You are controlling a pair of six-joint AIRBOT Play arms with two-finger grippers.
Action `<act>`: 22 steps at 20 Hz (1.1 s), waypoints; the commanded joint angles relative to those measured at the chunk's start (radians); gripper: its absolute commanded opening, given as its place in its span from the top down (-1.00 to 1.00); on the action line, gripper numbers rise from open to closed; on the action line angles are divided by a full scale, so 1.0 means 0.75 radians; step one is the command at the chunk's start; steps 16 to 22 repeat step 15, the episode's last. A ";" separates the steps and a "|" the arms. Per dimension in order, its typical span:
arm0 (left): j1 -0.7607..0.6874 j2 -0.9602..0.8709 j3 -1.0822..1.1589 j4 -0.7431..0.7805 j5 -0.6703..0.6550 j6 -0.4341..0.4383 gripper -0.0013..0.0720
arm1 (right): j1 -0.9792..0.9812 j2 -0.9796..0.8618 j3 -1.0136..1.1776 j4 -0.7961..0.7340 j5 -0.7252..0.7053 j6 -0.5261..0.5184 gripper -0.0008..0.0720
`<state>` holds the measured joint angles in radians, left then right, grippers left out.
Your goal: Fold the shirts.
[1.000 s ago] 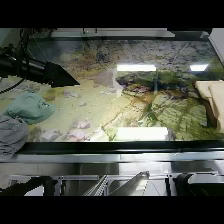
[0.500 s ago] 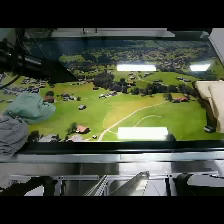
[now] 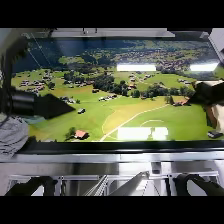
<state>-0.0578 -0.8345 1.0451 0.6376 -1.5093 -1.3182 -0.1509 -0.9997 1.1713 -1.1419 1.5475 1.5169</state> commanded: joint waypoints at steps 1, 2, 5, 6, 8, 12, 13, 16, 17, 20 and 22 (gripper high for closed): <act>0.000 0.251 -0.407 -0.001 0.138 -0.040 0.91 | 0.302 0.268 -0.484 0.004 -0.290 0.021 0.93; 0.001 0.294 -0.482 -0.001 0.148 -0.046 0.91 | 0.355 0.306 -0.601 0.008 -0.366 0.027 0.93; 0.001 0.346 -0.578 -0.001 0.162 -0.049 0.91 | 0.405 0.284 -0.759 0.067 -0.415 0.020 0.93; 0.000 0.356 -0.591 -0.001 0.176 -0.049 0.91 | 0.403 0.267 -0.774 0.082 -0.410 0.022 0.93; 0.000 0.357 -0.597 -0.004 0.193 -0.049 0.91 | 0.403 0.240 -0.775 0.084 -0.403 0.022 0.93; 0.000 0.357 -0.597 -0.004 0.212 -0.049 0.91 | 0.403 0.209 -0.775 0.084 -0.403 0.022 0.93; 0.000 0.357 -0.597 -0.005 0.210 -0.049 0.91 | 0.403 0.208 -0.775 0.083 -0.403 0.022 0.93; 0.000 0.357 -0.597 -0.006 0.197 -0.049 0.91 | 0.403 0.208 -0.775 0.084 -0.403 0.022 0.93; 0.000 0.357 -0.597 -0.006 0.197 -0.049 0.91 | 0.403 0.208 -0.775 0.084 -0.403 0.022 0.93; 0.000 0.357 -0.597 -0.006 0.197 -0.049 0.91 | 0.403 0.208 -0.775 0.084 -0.403 0.022 0.93; 0.000 0.357 -0.597 -0.006 0.197 -0.049 0.91 | 0.403 0.208 -0.775 0.084 -0.403 0.022 0.93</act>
